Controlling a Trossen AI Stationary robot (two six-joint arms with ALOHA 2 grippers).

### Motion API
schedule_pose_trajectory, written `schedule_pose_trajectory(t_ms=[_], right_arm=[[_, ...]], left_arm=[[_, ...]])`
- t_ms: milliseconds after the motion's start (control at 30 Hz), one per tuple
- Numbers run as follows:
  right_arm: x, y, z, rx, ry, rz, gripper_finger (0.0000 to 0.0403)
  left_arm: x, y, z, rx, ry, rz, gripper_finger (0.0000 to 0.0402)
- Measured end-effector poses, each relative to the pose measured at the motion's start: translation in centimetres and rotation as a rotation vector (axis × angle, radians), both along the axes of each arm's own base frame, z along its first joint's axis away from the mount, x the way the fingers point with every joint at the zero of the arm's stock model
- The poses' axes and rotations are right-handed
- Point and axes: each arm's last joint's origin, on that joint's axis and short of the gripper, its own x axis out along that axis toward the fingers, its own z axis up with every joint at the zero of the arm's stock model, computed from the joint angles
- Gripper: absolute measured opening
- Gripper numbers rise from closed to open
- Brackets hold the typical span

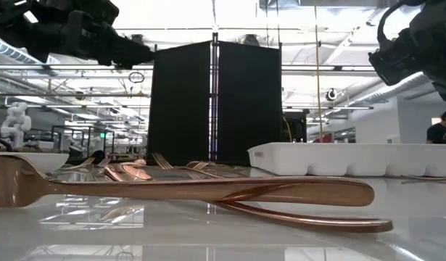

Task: Sort silverware
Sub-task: Put the bronze fork into the silverware tray

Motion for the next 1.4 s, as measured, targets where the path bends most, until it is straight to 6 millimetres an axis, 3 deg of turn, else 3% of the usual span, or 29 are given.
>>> schedule_pose_trajectory(t_ms=[500,833,1100,1400], right_arm=[[-1.0,-0.8,0.2,-0.129,0.029,0.076,0.0005],[-3.0,-1.8,1.3,-0.197,0.093,0.1,0.0073],[-4.2,-2.4,-1.1,-0.18,0.155,0.129,0.0088],[-5.2,-2.9,-2.1,-0.172,0.143,0.127,0.0087]], left_arm=[[0.5,-0.6,0.1,-0.051,-0.015,-0.048,0.0171],[0.8,-0.9,-0.3,-0.057,0.006,-0.068,0.0171],[0.8,-0.9,-0.4,-0.063,0.023,-0.067,0.0171],[0.8,-0.9,-0.5,-0.066,0.03,-0.067,0.0171]])
